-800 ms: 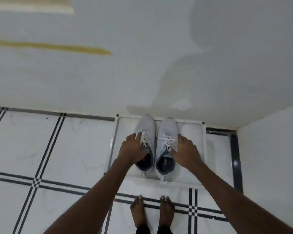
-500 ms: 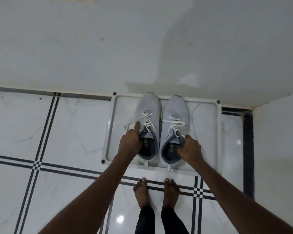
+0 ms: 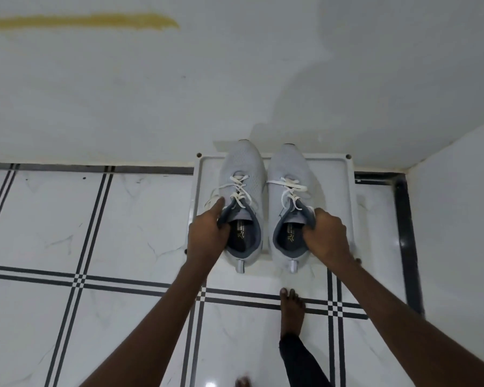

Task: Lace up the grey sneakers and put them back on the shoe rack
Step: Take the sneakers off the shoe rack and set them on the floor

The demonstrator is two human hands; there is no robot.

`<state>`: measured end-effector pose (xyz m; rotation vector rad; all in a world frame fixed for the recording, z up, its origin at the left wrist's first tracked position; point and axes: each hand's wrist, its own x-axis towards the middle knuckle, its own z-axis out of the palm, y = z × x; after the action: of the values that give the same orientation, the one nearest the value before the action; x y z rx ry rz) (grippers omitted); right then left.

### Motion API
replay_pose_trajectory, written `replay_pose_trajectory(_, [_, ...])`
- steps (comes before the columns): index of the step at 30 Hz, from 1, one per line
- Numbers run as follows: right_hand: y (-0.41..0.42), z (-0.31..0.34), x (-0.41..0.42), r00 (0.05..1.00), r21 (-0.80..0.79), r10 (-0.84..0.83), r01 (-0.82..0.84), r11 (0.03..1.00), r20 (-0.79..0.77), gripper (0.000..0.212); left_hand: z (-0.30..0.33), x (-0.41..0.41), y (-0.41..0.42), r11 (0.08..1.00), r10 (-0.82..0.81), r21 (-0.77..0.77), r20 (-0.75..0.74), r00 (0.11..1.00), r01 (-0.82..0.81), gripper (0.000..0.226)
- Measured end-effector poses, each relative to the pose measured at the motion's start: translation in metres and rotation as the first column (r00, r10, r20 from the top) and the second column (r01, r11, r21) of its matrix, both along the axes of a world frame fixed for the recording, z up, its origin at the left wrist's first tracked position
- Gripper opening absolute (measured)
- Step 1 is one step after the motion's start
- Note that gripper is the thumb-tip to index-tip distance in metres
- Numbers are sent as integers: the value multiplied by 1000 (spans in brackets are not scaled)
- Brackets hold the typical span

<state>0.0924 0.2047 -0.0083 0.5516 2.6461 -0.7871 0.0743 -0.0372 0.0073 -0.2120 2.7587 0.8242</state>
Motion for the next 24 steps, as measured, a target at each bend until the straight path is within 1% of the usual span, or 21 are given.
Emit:
replay_pose_trajectory(4, [-4, 37, 59, 996, 19, 5, -3, 1000, -88, 11, 31, 58, -22, 1000, -26, 11, -54, 998, 26, 61])
replay_pose_trajectory(7, [-8, 51, 116, 992, 59, 22, -15, 998, -123, 12, 39, 110, -41, 999, -37, 33, -67, 997, 40, 60])
replay_pose_trajectory(10, [-20, 47, 179, 995, 85, 6, 3, 996, -101, 12, 28, 166, -60, 997, -55, 51, -40, 998, 57, 61])
replay_pose_trajectory(12, [-31, 32, 217, 998, 80, -9, 14, 997, -56, 12, 13, 201, -71, 996, -55, 65, -7, 998, 55, 61])
replay_pose_trajectory(15, [-47, -10, 265, 999, 67, -32, 30, 997, 26, 12, -28, 247, -83, 994, -78, 85, 38, 996, 74, 60])
replay_pose_trajectory(18, [-58, -78, 296, 995, 46, -5, 1, 999, 96, 12, -91, 281, -86, 992, -108, 78, 87, 990, 101, 57])
replay_pose_trajectory(21, [-65, -164, 313, 991, 34, 7, -12, 999, 135, 13, -176, 303, -83, 994, -105, 59, 156, 982, 96, 56])
replay_pose_trajectory(24, [-68, -260, 326, 987, 50, -10, 2, 999, 158, 15, -275, 319, -76, 993, -116, 44, 176, 977, 110, 56])
